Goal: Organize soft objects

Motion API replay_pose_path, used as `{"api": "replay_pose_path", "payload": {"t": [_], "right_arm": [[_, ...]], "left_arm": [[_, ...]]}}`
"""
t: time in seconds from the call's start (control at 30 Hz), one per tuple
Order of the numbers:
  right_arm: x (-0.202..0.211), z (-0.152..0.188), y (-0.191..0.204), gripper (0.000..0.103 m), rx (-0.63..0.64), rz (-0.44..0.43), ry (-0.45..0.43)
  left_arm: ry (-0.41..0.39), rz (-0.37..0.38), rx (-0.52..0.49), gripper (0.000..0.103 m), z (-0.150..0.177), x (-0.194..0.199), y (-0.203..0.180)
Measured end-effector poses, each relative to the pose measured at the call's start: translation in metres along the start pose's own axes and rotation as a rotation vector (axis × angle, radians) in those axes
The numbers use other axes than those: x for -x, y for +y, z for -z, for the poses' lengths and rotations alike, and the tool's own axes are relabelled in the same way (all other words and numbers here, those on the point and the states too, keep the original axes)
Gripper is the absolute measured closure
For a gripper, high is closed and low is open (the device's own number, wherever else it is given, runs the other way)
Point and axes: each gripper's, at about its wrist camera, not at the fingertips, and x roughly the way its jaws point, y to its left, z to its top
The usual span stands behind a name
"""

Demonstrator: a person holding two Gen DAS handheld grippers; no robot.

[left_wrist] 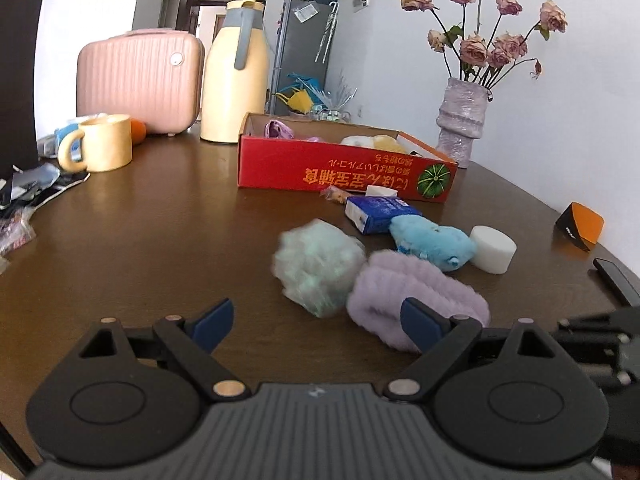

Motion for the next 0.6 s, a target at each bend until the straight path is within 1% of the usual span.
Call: {"api": "replay_pose_path", "payload": {"t": [0.07,0.13,0.2,0.23,0.27,0.3,0.33,0.4,0.47,0.5,0.53,0.6], "right_arm": [[-0.004,-0.005,0.001,0.091,-0.021,0.032,0.014],[-0.007,-0.007,-0.009,0.088,-0.077,0.092,0.021],[-0.005,-0.008,-0.021,0.085,-0.134,0.169,0.028],[-0.003,-0.007,-0.026,0.081,-0.156,0.198,0.027],[-0.001,-0.007,-0.031,0.078,-0.178,0.213,0.019],[0.004,-0.007,-0.035,0.073,-0.202,0.199,0.002],[0.01,-0.007,-0.039,0.069,-0.237,0.166,-0.021],[0.018,-0.009,-0.05,0.068,-0.332,0.092,-0.064],[0.02,-0.013,-0.06,0.066,-0.408,0.047,-0.1],[0.017,-0.015,-0.063,0.06,-0.433,0.039,-0.111],[0.012,-0.018,-0.065,0.054,-0.45,0.038,-0.115],[-0.003,-0.022,-0.068,0.052,-0.482,0.038,-0.12]], "left_arm": [[0.002,0.026,0.012,0.01,0.001,0.001,0.005],[0.0,0.06,0.028,0.01,0.001,0.0,0.007],[0.012,0.119,0.042,0.011,0.0,-0.003,0.007],[0.03,0.172,0.044,0.012,0.0,-0.005,0.005],[0.04,0.217,0.044,0.015,-0.001,-0.007,0.003],[0.041,0.251,0.051,0.016,-0.001,-0.008,0.002],[0.043,0.268,0.069,0.018,-0.003,-0.01,0.001],[0.056,0.284,0.131,0.027,-0.008,-0.017,0.003],[0.076,0.309,0.196,0.039,-0.014,-0.025,0.007],[0.092,0.323,0.226,0.042,-0.018,-0.031,0.008],[0.105,0.329,0.245,0.049,-0.021,-0.036,0.009],[0.106,0.324,0.265,0.053,-0.024,-0.042,0.01]]}}
